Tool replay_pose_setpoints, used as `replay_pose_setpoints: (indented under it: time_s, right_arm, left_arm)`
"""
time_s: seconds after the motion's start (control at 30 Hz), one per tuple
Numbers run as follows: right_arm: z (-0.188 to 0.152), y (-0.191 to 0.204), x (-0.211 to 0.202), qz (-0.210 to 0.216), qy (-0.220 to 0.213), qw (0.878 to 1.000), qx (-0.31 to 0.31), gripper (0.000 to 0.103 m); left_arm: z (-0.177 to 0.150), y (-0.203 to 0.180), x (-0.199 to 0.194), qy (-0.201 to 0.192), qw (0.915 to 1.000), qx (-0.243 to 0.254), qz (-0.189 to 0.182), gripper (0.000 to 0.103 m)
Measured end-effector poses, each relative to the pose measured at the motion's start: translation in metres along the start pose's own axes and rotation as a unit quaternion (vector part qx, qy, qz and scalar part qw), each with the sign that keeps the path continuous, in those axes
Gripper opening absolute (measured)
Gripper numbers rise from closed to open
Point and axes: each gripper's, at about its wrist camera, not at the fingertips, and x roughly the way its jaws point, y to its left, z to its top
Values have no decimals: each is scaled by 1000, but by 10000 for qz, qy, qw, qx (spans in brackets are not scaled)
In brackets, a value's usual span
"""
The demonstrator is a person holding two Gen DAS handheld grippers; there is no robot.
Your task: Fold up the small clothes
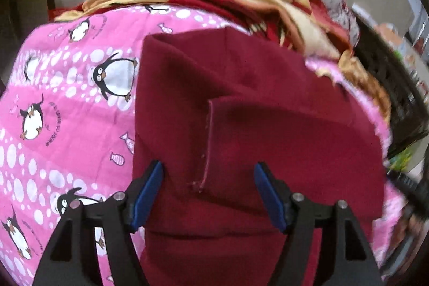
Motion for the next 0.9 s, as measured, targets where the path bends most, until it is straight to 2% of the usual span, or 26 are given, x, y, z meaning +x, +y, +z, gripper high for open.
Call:
replay_pose_setpoints:
  time_s: [0.03, 0.07, 0.1, 0.13, 0.17, 0.2, 0.23, 0.33, 0.43, 0.47, 0.5, 0.53, 0.57, 0.6, 0.7, 0.8, 0.9]
  right_arm:
    - [4, 0, 0, -249, -132, 9996, -86, 19]
    - [8, 0, -5, -681, -434, 9965, -206, 15]
    - [11, -2, -10, -1113, -700, 9910, -242, 15]
    - [14, -9, -11, -1359, -737, 9879, -104, 15]
    - [15, -16, -10, -1173, -555, 9915, 58, 15]
    - [14, -24, -12, -662, -304, 9968, 316, 15]
    - [10, -25, -22, -202, -279, 9984, 447, 15]
    - [-7, -2, -53, 37, -532, 9985, -110, 16]
    - [-35, 29, -60, 596, -325, 9935, -909, 22]
    - [-44, 34, -55, 603, -179, 9922, -1077, 22]
    - [-53, 38, -43, 421, 1, 9906, -1301, 22]
    - [-60, 37, -27, 16, 144, 9887, -1494, 22]
    - [-64, 36, -18, -196, 191, 9869, -1589, 21]
    - [-66, 33, -18, -131, 11, 9873, -1585, 21]
    - [-63, 33, -29, -158, 57, 9913, -1303, 21]
    - [-60, 40, -50, -193, -224, 9914, -1271, 24]
    - [-58, 43, -57, -51, -370, 9922, -1188, 27]
  left_arm:
    - [-2, -1, 2, -14, 9999, 95, 58, 74]
    - [-4, -4, 3, -43, 9997, 201, 134, 74]
    - [-6, -5, 4, -65, 9994, 271, 182, 74]
    - [-7, -6, 5, -76, 9993, 307, 208, 74]
    - [-8, -7, 5, -84, 9992, 322, 218, 75]
    - [-8, -6, 5, -85, 9993, 309, 206, 76]
    - [-9, -6, 5, -84, 9994, 289, 190, 77]
    - [-9, -6, 6, -99, 9995, 265, 159, 80]
    - [-9, -8, 7, -117, 9992, 297, 229, 81]
    - [-10, -9, 6, -120, 9992, 304, 251, 81]
    - [-9, -9, 6, -117, 9991, 307, 262, 81]
    - [-8, -10, 6, -103, 9991, 306, 257, 81]
    - [-9, -10, 5, -89, 9992, 301, 265, 81]
    - [-9, -11, 3, -80, 9991, 303, 279, 81]
    - [-11, -10, -7, -112, 9991, 303, 269, 81]
    - [-12, -8, -14, -163, 9992, 277, 254, 81]
    - [-13, -6, -20, -221, 9989, 270, 310, 81]
